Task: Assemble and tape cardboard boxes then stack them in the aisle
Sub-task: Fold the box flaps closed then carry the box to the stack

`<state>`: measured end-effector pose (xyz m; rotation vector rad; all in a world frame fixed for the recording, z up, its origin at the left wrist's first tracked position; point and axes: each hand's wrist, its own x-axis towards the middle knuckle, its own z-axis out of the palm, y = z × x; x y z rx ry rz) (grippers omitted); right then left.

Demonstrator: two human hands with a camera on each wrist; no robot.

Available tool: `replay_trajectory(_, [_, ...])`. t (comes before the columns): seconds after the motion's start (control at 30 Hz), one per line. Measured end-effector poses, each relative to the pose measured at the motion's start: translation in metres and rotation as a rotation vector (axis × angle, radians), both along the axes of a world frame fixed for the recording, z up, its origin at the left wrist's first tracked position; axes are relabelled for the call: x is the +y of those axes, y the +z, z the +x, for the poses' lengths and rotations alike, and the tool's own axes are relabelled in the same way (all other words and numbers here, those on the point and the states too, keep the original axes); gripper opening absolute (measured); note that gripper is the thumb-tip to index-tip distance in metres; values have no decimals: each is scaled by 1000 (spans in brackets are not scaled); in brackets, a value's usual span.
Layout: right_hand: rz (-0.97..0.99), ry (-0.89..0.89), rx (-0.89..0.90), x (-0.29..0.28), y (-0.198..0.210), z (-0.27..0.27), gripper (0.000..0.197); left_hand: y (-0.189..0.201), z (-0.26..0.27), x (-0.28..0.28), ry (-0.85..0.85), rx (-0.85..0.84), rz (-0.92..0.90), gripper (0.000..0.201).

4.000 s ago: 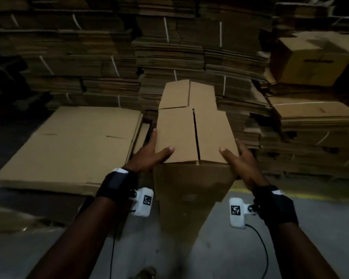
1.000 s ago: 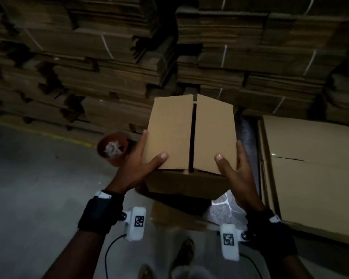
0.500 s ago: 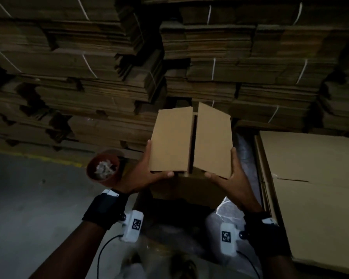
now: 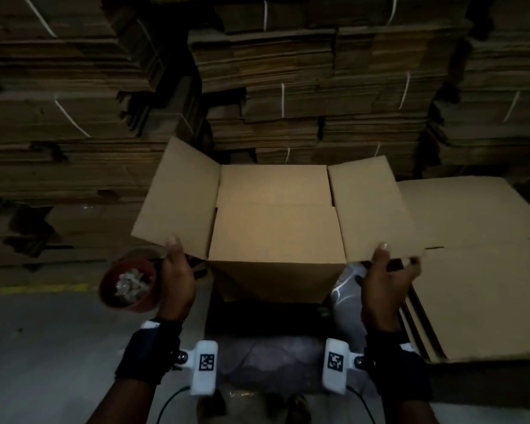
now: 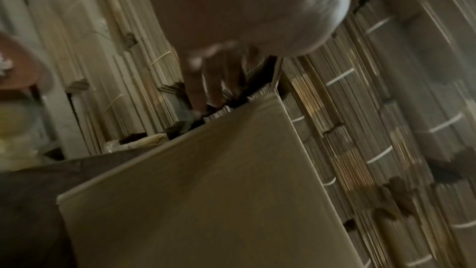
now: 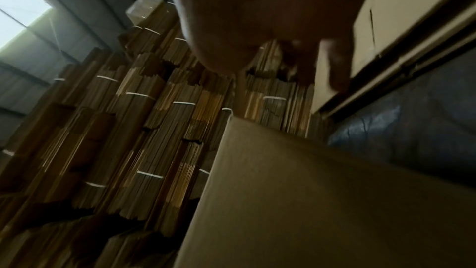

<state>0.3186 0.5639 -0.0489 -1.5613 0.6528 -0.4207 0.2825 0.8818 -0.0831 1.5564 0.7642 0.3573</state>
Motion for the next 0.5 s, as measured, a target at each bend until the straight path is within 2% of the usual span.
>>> replay_trajectory(0.03, [-133, -36, 15, -3, 0, -1, 80, 2, 0, 3, 29, -17, 69, 79])
replay_trajectory(0.07, [-349, -20, 68, -7, -2, 0, 88, 3, 1, 6, 85, -43, 181, 89])
replay_trajectory(0.13, [-846, 76, 200, -15, -2, -1, 77, 8, -1, 13, 167, -65, 350, 96])
replay_trajectory(0.2, [-1101, 317, 245, -17, 6, 9, 53, 12, 1, 16, 206, -17, 571, 89])
replay_trajectory(0.27, [-1145, 602, 192, -17, 18, 20, 40, 15, 2, 16, 154, 79, 830, 65])
replay_trajectory(0.33, [-1054, 749, 118, -11, 34, 34, 36, 18, 7, 16, -2, 167, 909, 51])
replay_trajectory(0.4, [-961, 798, 198, 1, 50, 54, 41, 27, 10, 6, -137, 261, 826, 61])
replay_trajectory(0.5, [-955, 865, 335, 15, 56, 86, 55, 37, 10, -15, -396, 359, 729, 86])
